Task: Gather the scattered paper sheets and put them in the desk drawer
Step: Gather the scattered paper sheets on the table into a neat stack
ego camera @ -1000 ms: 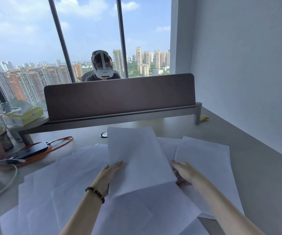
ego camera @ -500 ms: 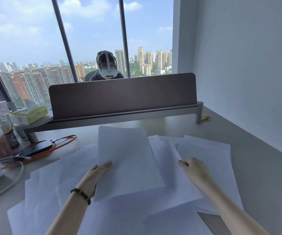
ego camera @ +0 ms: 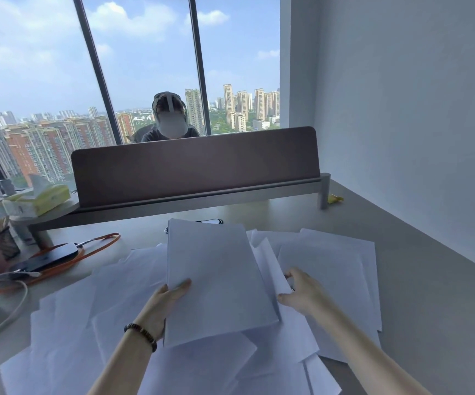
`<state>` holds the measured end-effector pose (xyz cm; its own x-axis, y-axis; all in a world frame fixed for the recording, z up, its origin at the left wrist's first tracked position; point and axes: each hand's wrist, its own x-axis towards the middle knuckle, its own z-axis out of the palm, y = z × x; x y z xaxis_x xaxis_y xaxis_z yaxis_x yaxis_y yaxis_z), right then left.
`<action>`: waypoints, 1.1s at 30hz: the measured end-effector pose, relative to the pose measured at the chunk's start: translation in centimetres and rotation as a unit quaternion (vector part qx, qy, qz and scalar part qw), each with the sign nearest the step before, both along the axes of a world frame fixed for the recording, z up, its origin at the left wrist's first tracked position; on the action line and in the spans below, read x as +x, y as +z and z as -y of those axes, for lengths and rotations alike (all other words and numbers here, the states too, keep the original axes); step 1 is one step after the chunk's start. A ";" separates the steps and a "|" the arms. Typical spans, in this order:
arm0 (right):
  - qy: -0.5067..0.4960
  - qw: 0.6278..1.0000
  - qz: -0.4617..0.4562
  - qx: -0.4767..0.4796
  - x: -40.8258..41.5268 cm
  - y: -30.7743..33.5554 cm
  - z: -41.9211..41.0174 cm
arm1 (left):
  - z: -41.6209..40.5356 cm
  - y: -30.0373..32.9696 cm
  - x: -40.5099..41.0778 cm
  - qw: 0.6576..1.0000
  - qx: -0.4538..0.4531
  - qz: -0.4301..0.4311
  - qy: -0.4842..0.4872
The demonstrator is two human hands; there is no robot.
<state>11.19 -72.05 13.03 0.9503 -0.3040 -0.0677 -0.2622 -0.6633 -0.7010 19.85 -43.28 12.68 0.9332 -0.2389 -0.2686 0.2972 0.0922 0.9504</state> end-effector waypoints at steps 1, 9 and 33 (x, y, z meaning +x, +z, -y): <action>-0.010 1.000 0.017 0.020 0.0 0.1 0.0 | 0.0 0.0 0.0 1.000 0.001 0.002 0.000; -0.178 0.978 0.088 0.071 0.4 1.5 5.0 | -0.1 1.0 0.8 1.000 -0.018 -0.004 0.016; -0.267 0.960 0.063 0.054 0.8 -1.2 11.2 | 4.0 0.1 1.9 0.996 0.080 -0.006 -0.029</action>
